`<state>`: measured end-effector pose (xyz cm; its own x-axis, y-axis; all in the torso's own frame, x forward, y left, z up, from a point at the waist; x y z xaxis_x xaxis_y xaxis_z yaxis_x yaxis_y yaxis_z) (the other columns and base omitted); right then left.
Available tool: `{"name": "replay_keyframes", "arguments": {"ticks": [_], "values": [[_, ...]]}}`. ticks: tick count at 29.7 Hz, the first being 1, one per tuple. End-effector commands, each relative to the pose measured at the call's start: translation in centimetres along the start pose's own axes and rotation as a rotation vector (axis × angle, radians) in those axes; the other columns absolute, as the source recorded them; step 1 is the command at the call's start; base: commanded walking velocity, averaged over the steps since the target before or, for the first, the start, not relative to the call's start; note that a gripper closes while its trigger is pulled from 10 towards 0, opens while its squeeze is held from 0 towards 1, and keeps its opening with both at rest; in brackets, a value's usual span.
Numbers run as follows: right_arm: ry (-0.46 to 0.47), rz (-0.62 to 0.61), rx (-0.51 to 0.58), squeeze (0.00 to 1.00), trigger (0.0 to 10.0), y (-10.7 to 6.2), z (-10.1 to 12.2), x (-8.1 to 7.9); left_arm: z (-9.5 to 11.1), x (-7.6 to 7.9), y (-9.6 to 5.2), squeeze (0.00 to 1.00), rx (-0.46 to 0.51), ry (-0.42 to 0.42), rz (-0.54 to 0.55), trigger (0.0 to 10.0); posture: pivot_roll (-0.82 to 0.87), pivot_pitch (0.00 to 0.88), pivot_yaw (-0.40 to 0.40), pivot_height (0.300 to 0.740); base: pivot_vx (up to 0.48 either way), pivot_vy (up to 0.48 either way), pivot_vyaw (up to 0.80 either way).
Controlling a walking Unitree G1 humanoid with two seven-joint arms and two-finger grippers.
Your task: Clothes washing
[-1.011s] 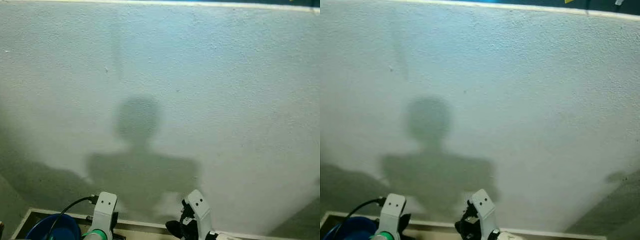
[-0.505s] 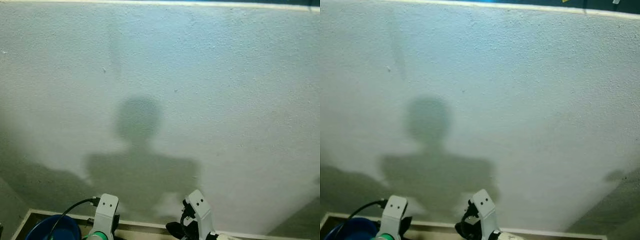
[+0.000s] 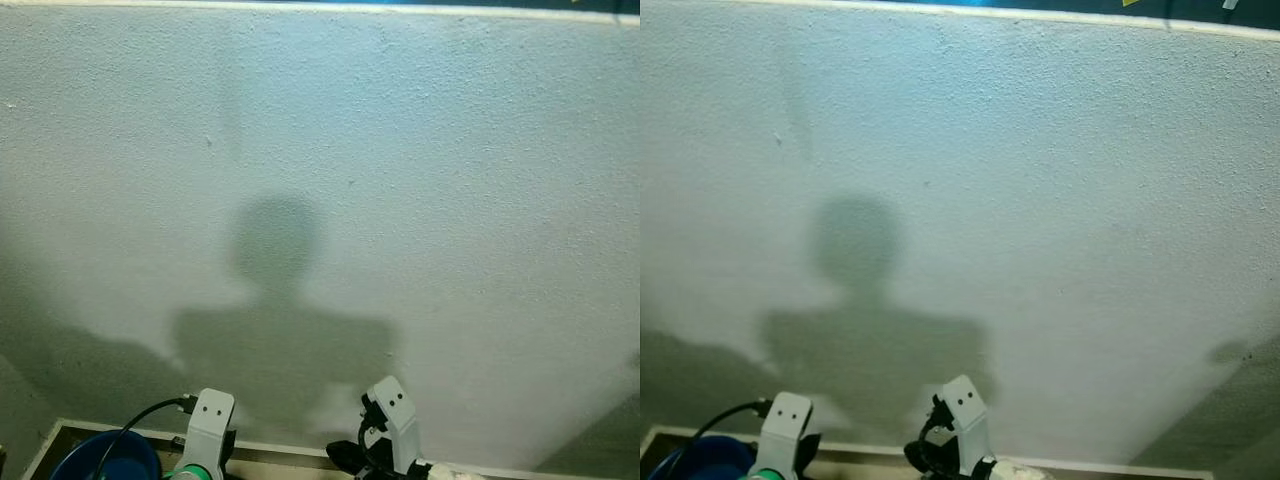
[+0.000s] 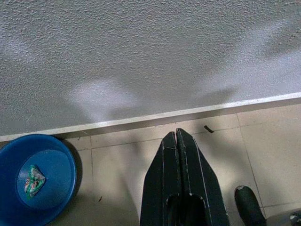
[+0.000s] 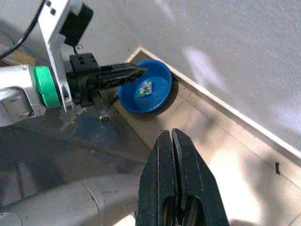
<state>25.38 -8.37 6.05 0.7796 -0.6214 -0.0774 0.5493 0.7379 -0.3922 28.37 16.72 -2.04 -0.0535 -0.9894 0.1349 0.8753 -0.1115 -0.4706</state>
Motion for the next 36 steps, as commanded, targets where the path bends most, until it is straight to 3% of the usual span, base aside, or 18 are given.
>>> {"name": "replay_keyframes", "arguments": {"ticks": [1, 36], "values": [[0.022, 0.022, -0.01, 0.0, 10.0, 0.27, -0.25, -0.16, -0.87, -0.36, -0.36, 0.0, -0.033, -0.001, 0.007, 10.0, -0.05, 0.06, 0.05, 0.74, 0.0, 0.0, 0.0], [0.048, 0.048, -0.023, 0.0, 10.0, 0.86, 0.02, -0.14, -0.48, -0.58, -0.25, 0.0, -0.047, -0.004, -0.002, 10.0, -0.05, 0.065, 0.063, 0.74, 0.0, 0.0, 0.0]]}}
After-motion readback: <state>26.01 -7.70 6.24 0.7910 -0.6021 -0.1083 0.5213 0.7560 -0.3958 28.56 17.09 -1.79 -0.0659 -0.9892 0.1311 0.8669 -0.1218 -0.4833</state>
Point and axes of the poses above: a point about 5 cm out from each wrist's last joint towards the gripper, its own y axis pointing out of the wrist towards the gripper, its own z axis along the axis of the wrist's last joint, x = y × z, the point moved 2 cm from there along y, pointing out of the wrist towards the gripper, and after that the axes turned 13 degrees about -y, right-handed, at the moved point
